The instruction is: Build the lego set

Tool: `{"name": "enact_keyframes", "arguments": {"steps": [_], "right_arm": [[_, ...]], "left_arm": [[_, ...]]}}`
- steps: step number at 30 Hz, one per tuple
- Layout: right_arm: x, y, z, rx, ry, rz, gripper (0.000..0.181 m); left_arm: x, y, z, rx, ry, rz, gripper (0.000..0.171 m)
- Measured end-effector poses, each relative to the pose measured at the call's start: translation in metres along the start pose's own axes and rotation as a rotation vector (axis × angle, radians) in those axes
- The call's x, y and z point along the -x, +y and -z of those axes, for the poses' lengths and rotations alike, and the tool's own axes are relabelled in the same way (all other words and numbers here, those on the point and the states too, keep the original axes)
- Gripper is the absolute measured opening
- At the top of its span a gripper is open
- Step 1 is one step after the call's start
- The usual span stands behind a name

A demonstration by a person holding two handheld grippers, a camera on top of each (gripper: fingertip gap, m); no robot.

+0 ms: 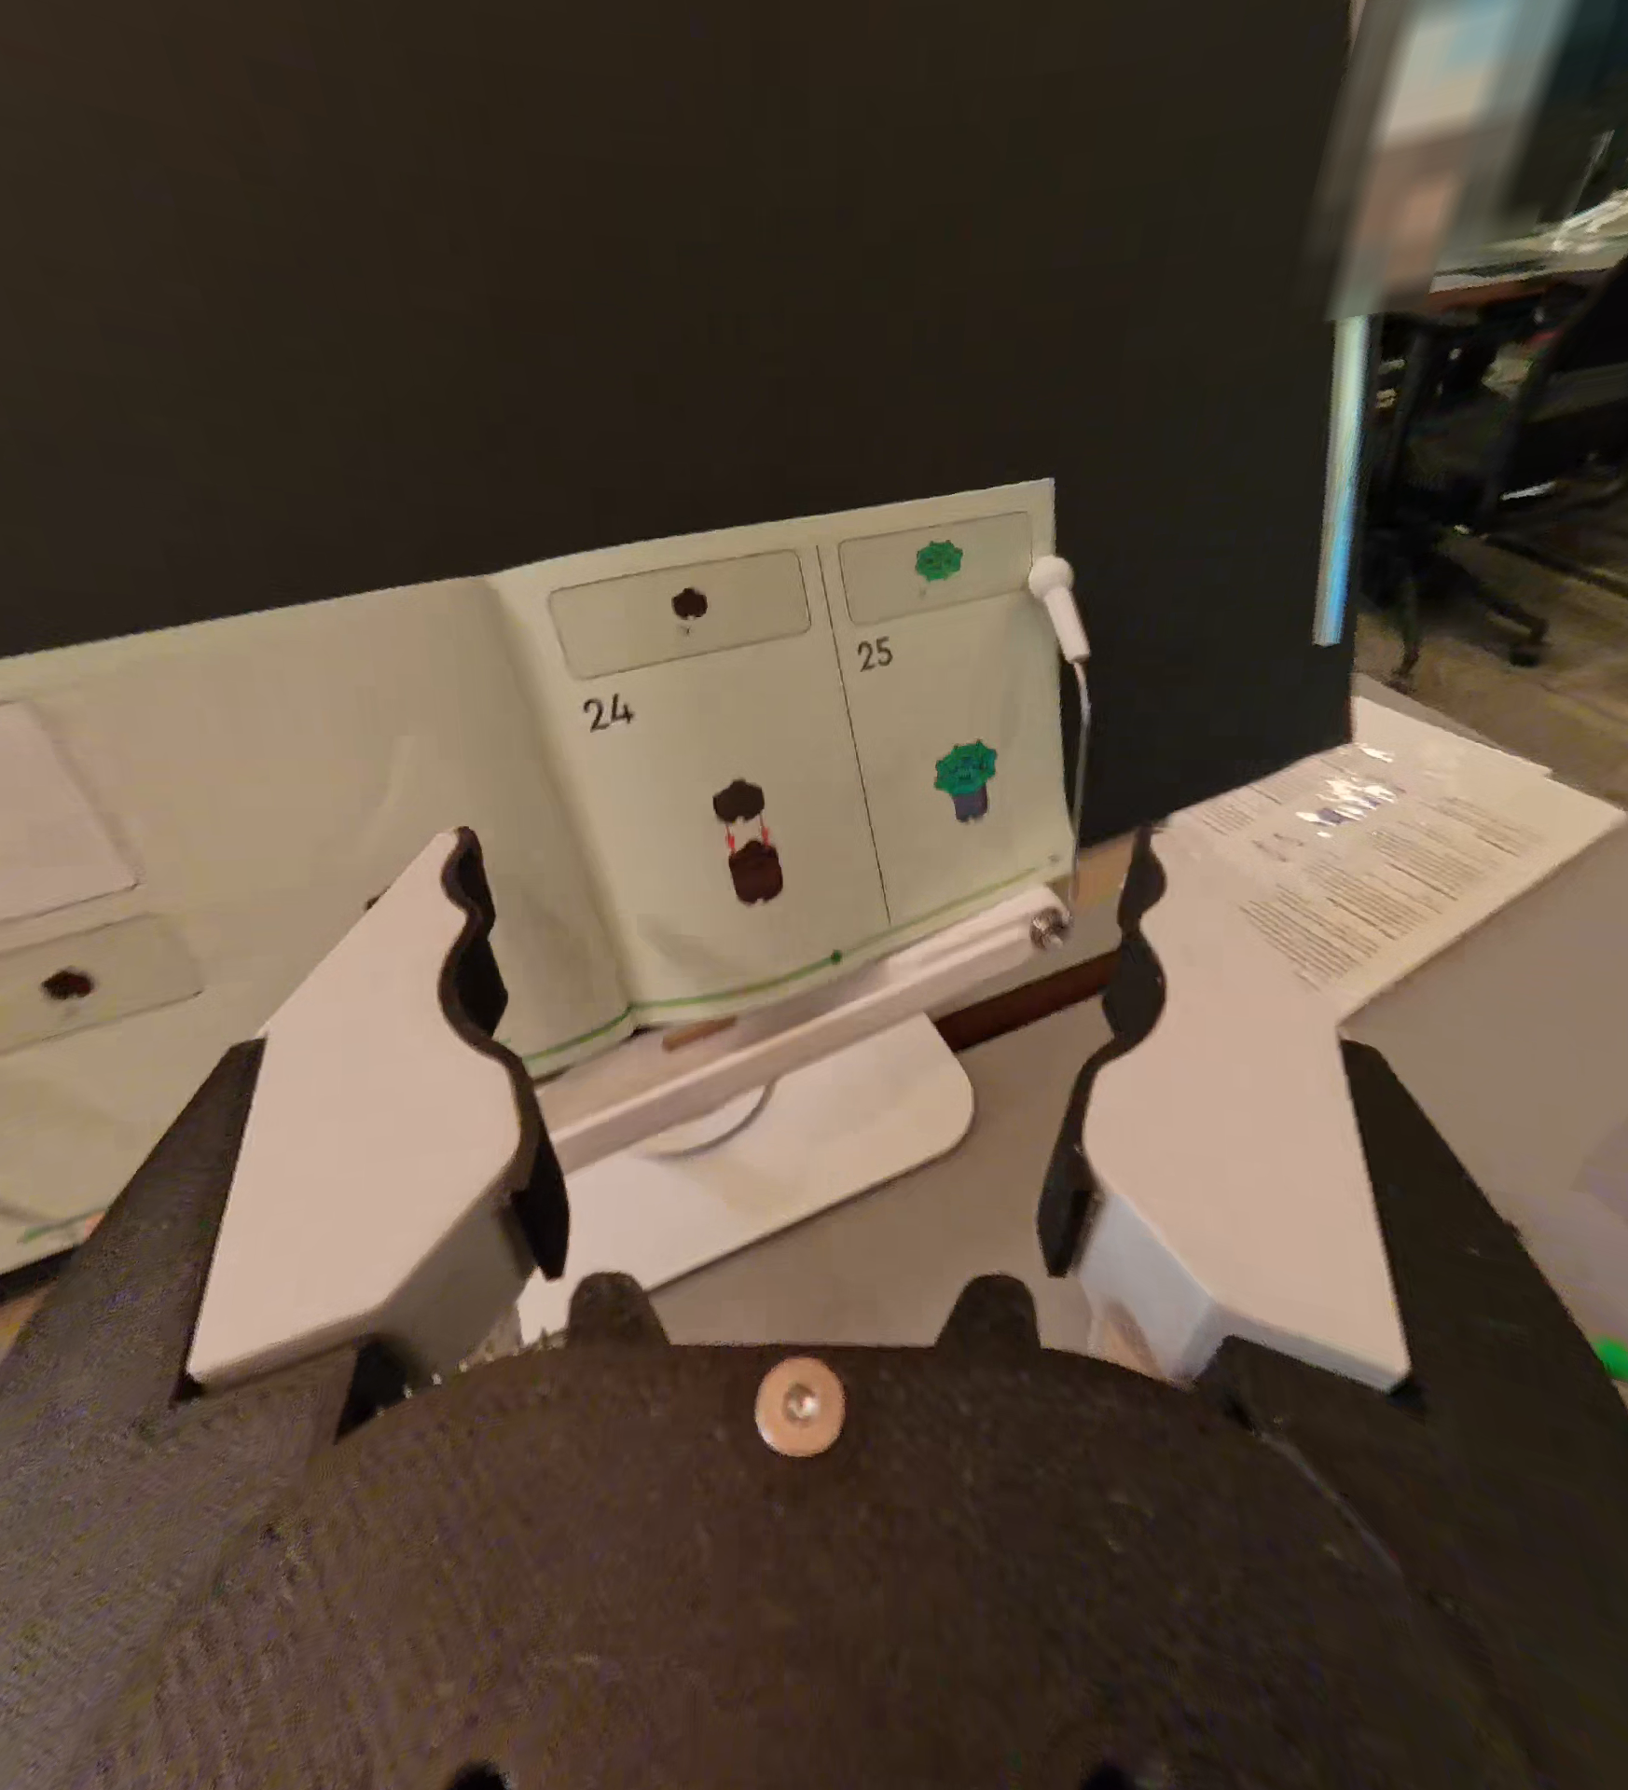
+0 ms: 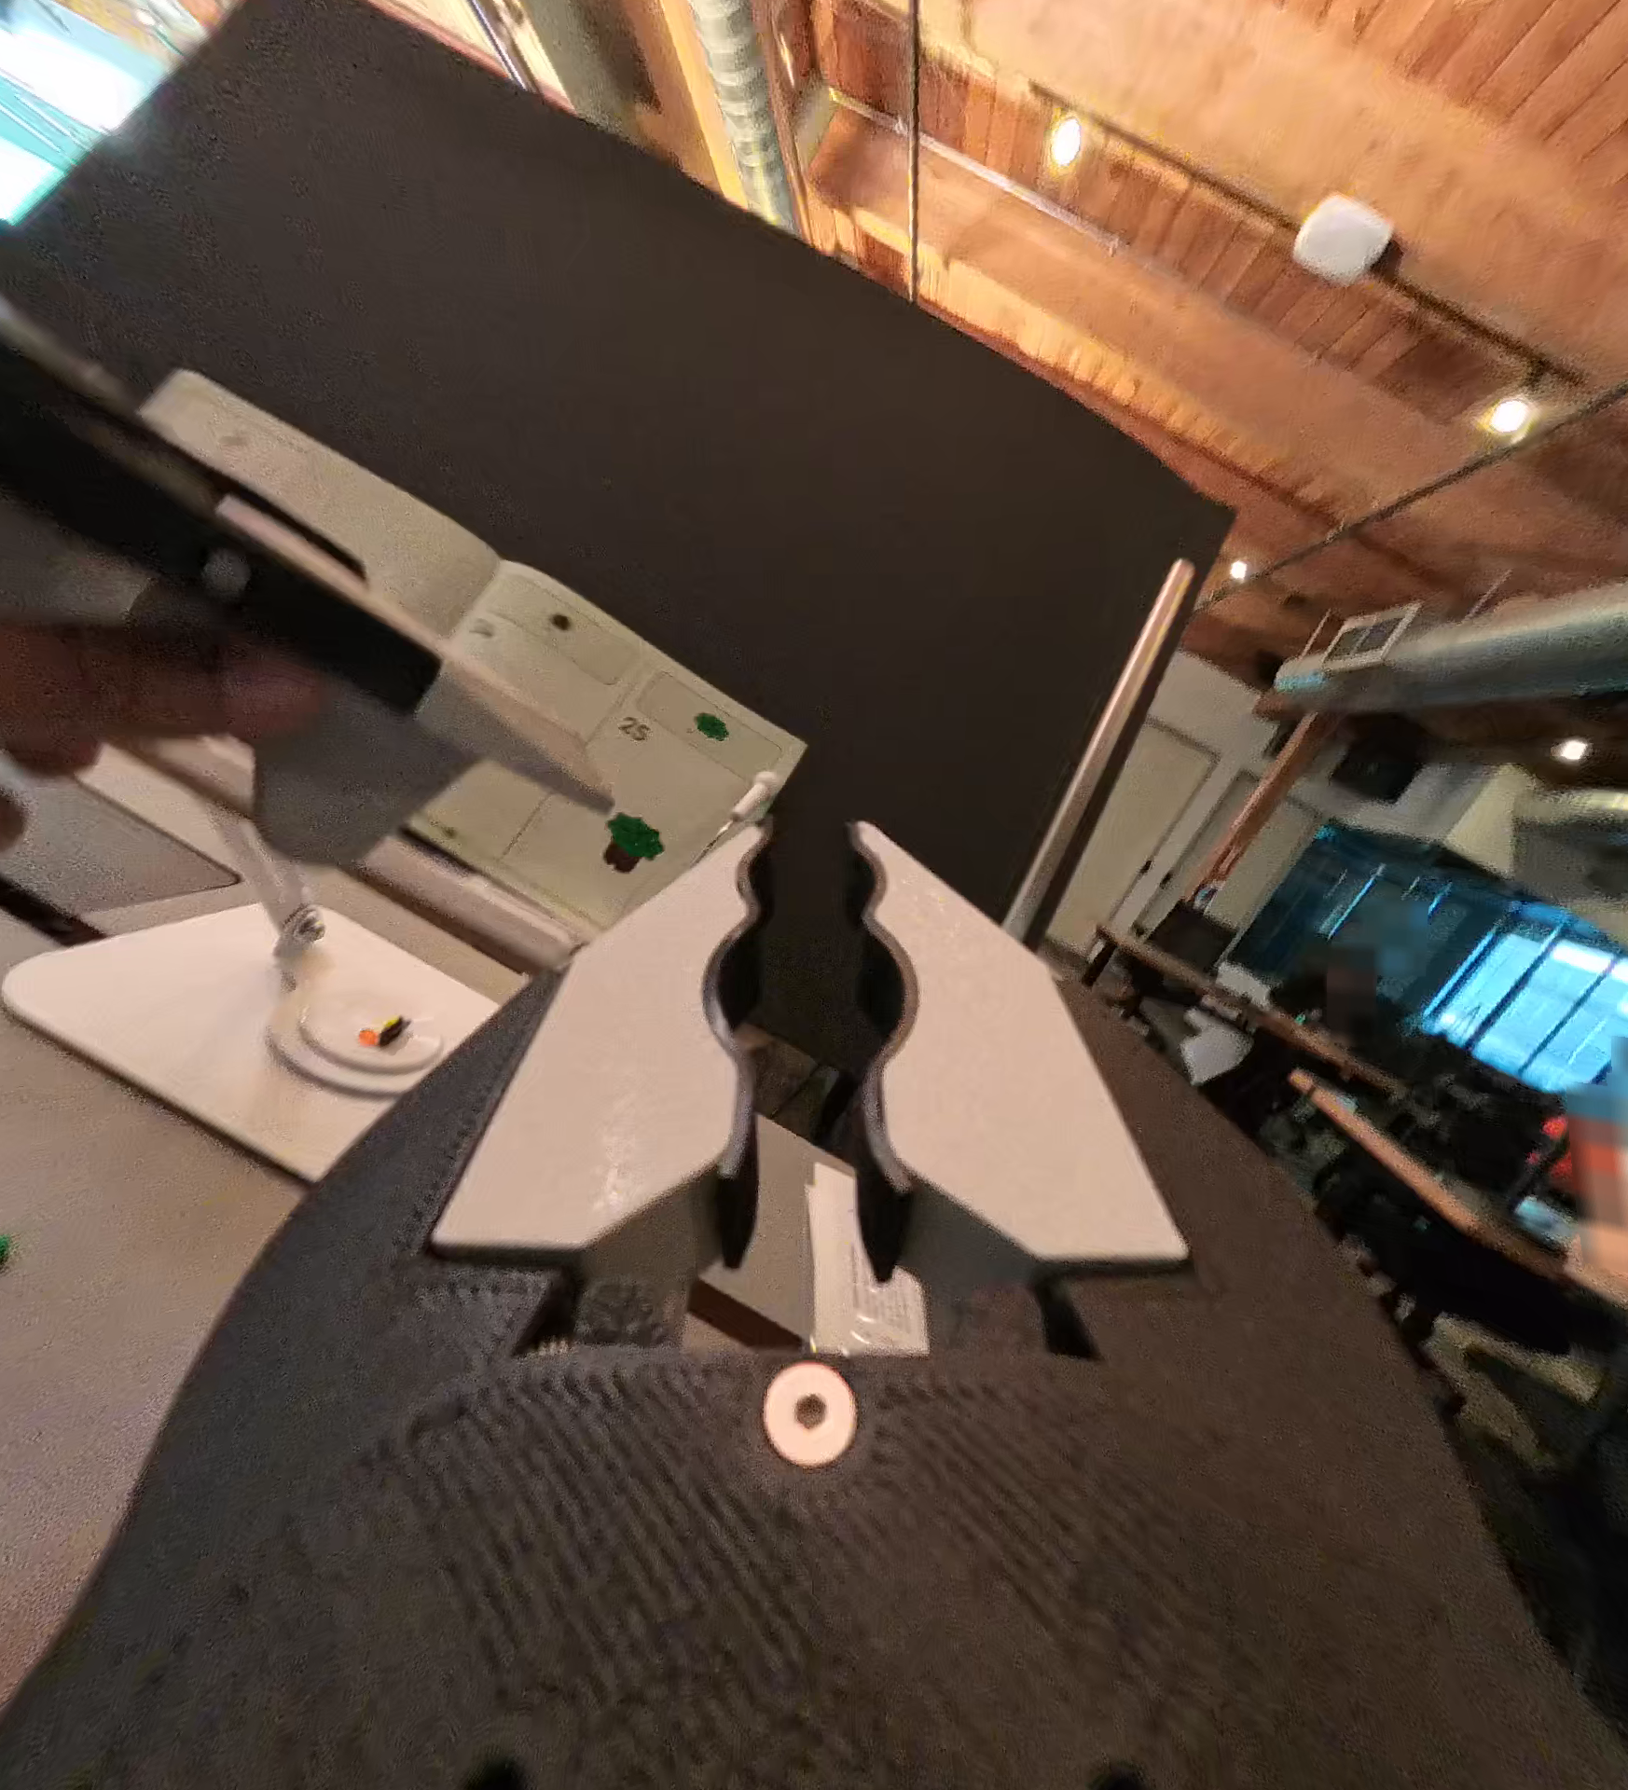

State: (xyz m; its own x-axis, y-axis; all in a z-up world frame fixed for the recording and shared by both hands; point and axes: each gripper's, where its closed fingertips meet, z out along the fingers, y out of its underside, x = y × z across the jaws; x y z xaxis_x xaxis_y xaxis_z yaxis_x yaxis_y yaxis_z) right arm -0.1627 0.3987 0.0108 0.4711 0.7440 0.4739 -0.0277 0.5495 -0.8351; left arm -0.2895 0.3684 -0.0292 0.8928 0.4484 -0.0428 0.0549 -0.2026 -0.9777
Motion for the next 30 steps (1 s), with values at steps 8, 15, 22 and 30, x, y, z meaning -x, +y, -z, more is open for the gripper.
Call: {"name": "enact_keyframes", "arguments": {"steps": [8, 15, 22, 30], "right_arm": [[0.028, 0.042, -0.093, 0.109, -0.128, -0.514, 0.031], [0.031, 0.052, -0.097, 0.117, -0.117, -0.328, 0.004], [0.027, 0.053, -0.092, 0.097, -0.116, -0.441, 0.004], [0.034, 0.041, -0.086, 0.018, -0.156, -0.390, 0.004]], "left_arm": [[0.014, 0.007, -0.031, -0.020, -0.270, -0.240, 0.120], [0.020, 0.004, -0.031, -0.059, -0.323, -0.331, 0.104], [0.029, -0.011, -0.017, -0.119, -0.232, -0.203, 0.055], [0.030, -0.021, -0.007, -0.153, -0.103, -0.101, 0.054]]}}
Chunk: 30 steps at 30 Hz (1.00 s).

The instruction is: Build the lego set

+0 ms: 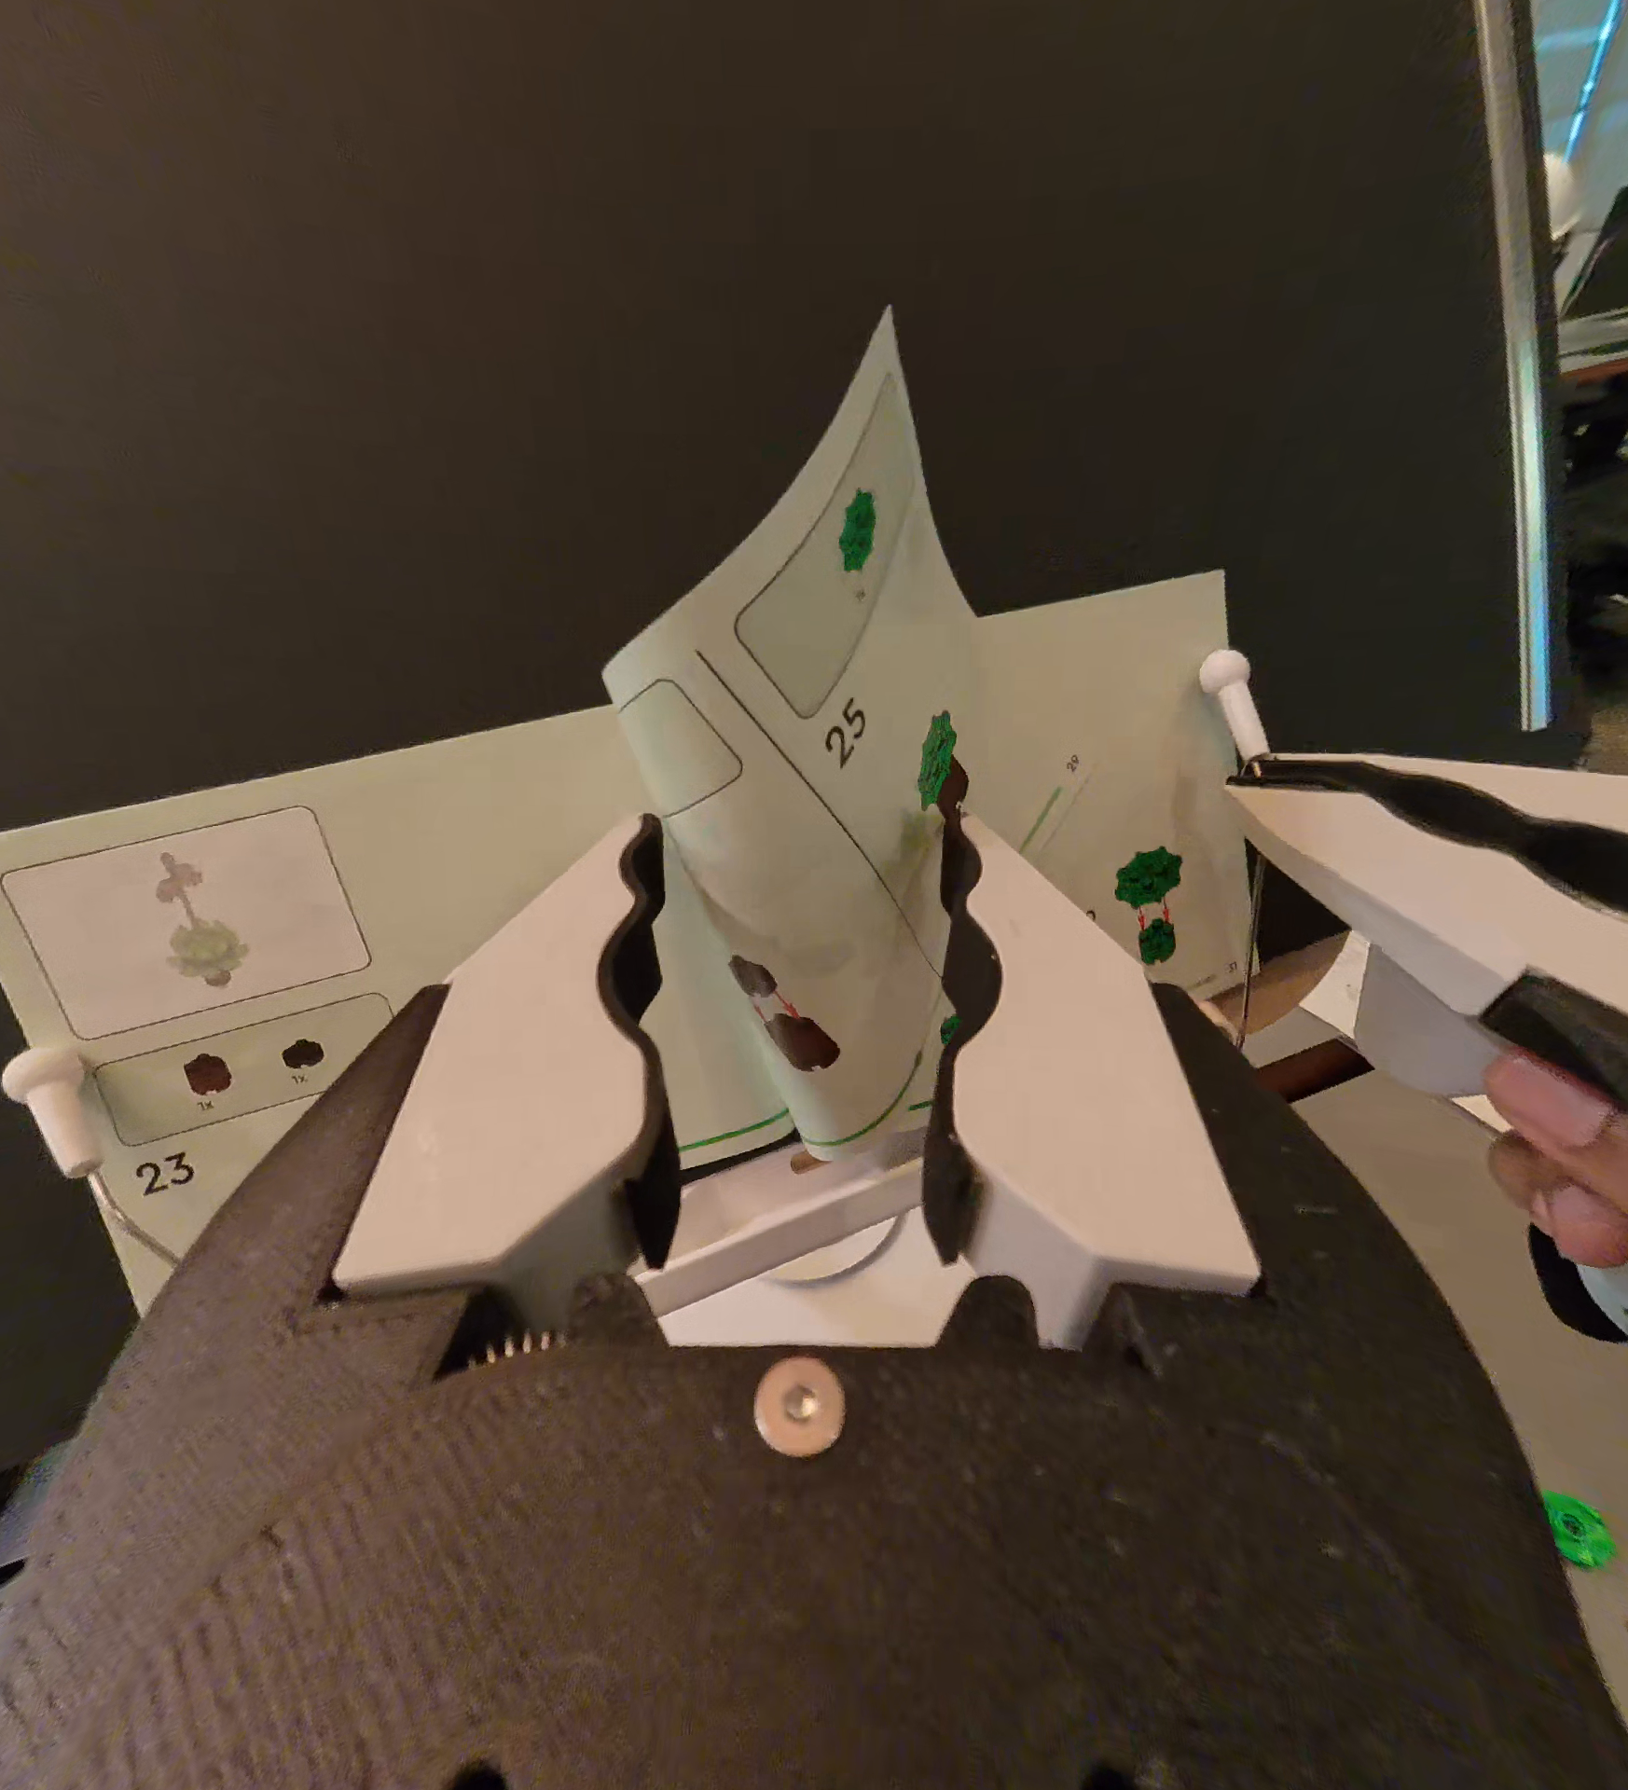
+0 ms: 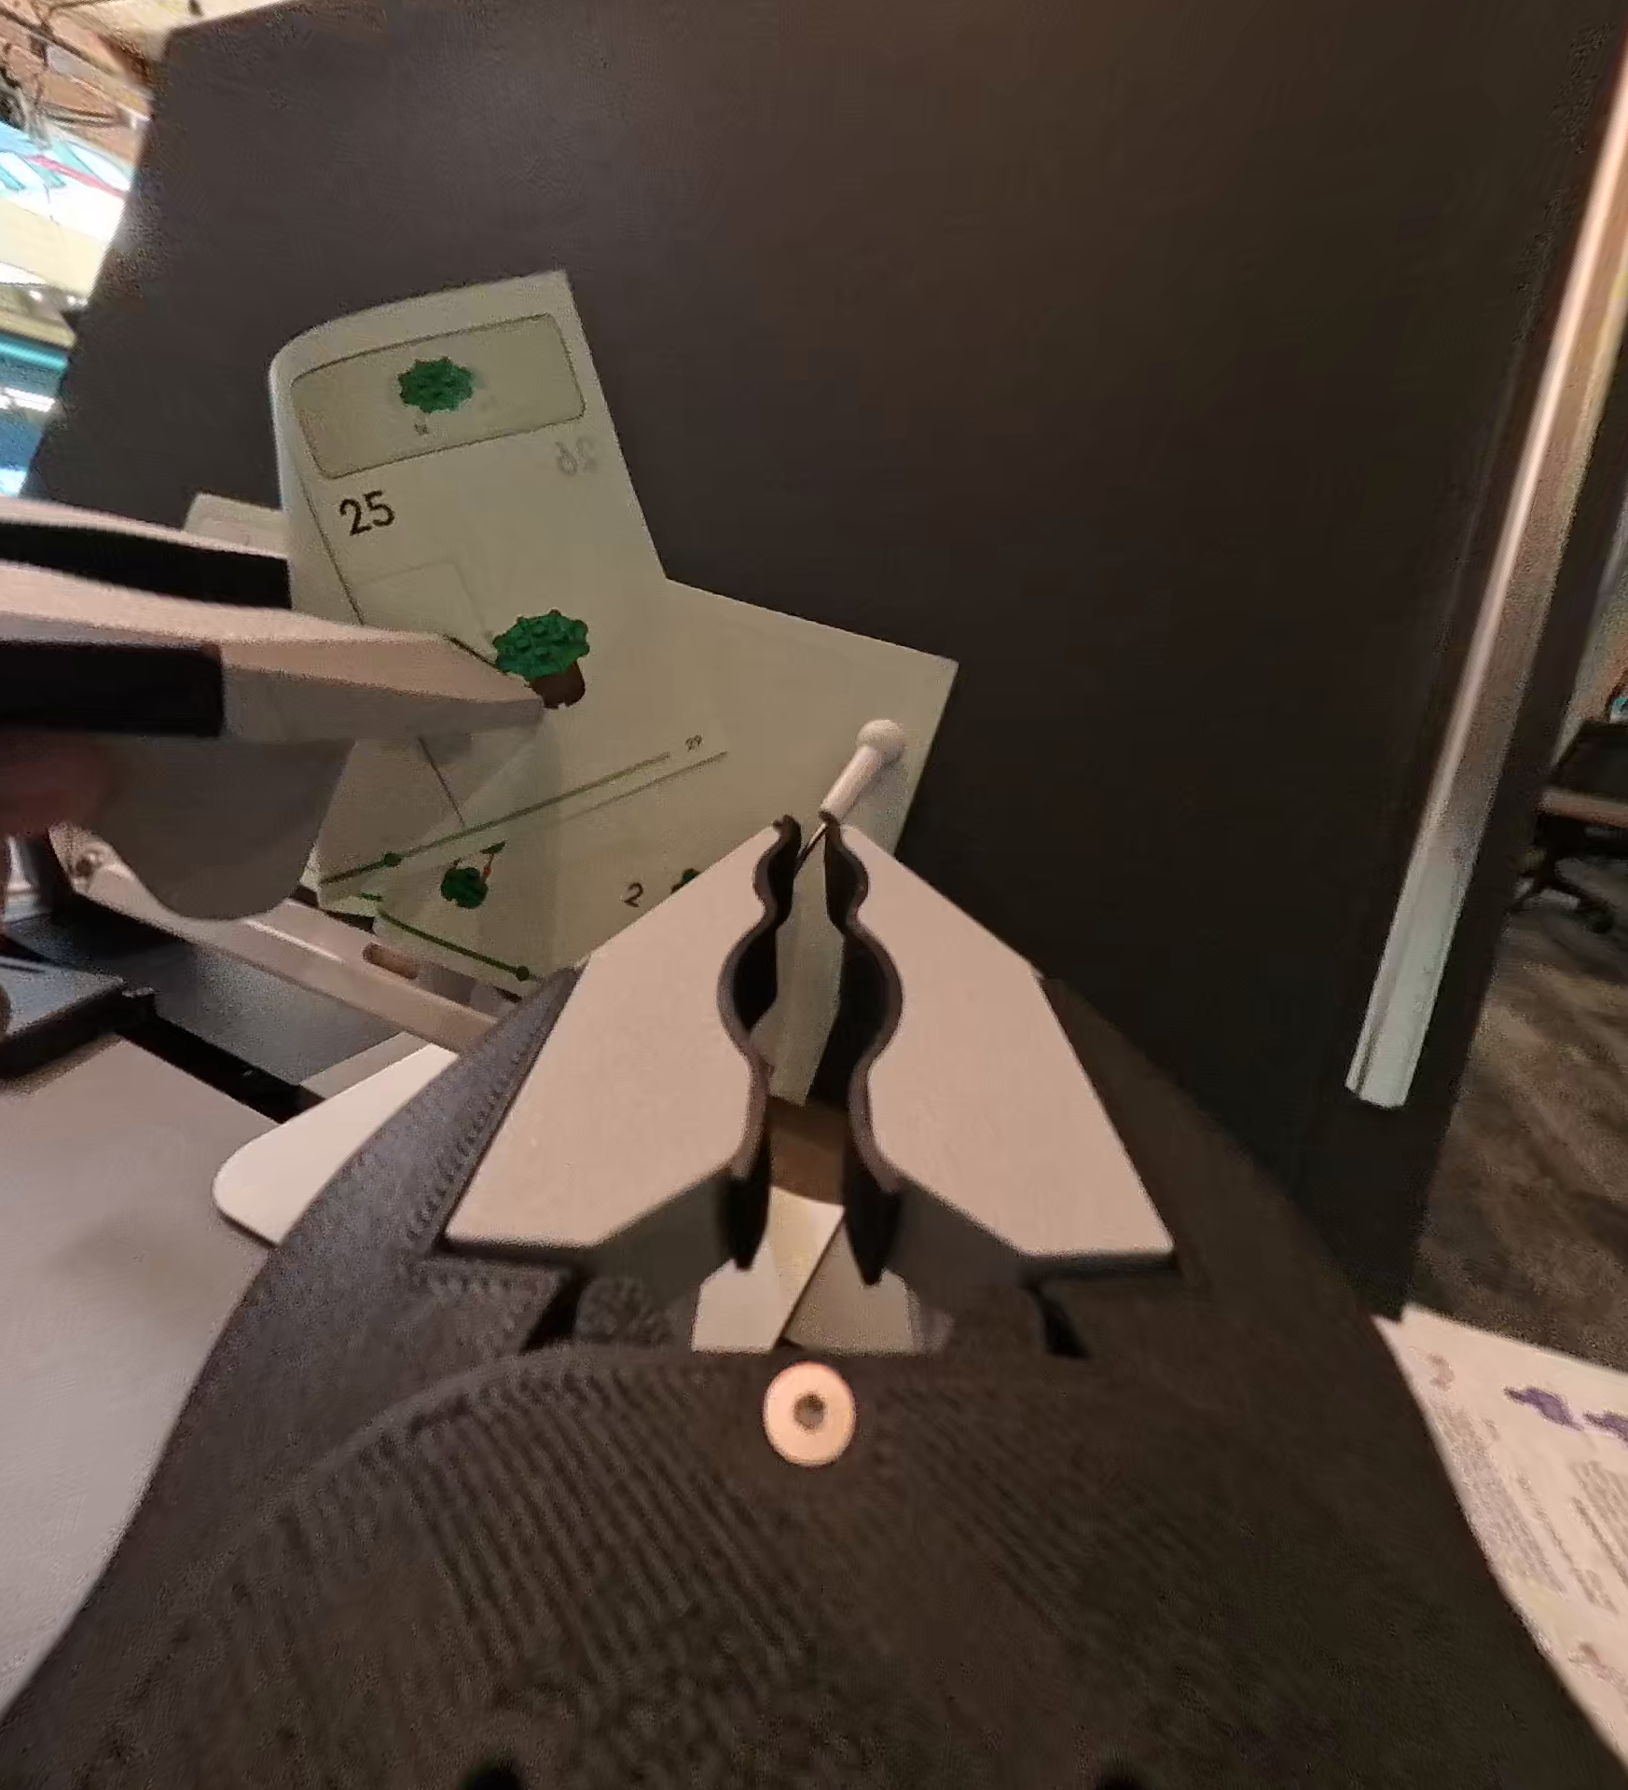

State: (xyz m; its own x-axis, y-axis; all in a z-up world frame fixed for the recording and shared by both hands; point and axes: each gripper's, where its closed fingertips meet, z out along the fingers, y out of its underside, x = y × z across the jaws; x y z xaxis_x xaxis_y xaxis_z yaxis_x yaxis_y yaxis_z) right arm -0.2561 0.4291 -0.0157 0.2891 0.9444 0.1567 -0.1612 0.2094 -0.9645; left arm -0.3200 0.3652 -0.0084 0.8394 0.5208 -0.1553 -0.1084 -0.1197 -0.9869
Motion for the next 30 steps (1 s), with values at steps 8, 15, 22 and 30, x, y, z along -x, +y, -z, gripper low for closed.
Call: {"name": "enact_keyframes", "arguments": {"steps": [8, 15, 22, 30], "right_arm": [[0.019, -0.002, -0.002, -0.024, -0.028, 0.185, 0.004], [0.019, -0.002, -0.002, 0.000, -0.028, 0.201, 0.007], [0.032, -0.052, 0.016, -0.221, -0.043, 0.188, 0.041], [0.095, -0.055, 0.005, -0.100, -0.194, 0.148, 0.041]], "left_arm": [[0.007, 0.001, 0.003, 0.017, 0.106, 0.125, 0.048], [0.050, -0.004, 0.017, 0.026, 0.105, 0.259, 0.060], [0.144, -0.026, 0.059, -0.143, -0.078, 0.498, 0.067], [0.149, 0.006, 0.068, 0.027, -0.040, 0.438, 0.067]]}}
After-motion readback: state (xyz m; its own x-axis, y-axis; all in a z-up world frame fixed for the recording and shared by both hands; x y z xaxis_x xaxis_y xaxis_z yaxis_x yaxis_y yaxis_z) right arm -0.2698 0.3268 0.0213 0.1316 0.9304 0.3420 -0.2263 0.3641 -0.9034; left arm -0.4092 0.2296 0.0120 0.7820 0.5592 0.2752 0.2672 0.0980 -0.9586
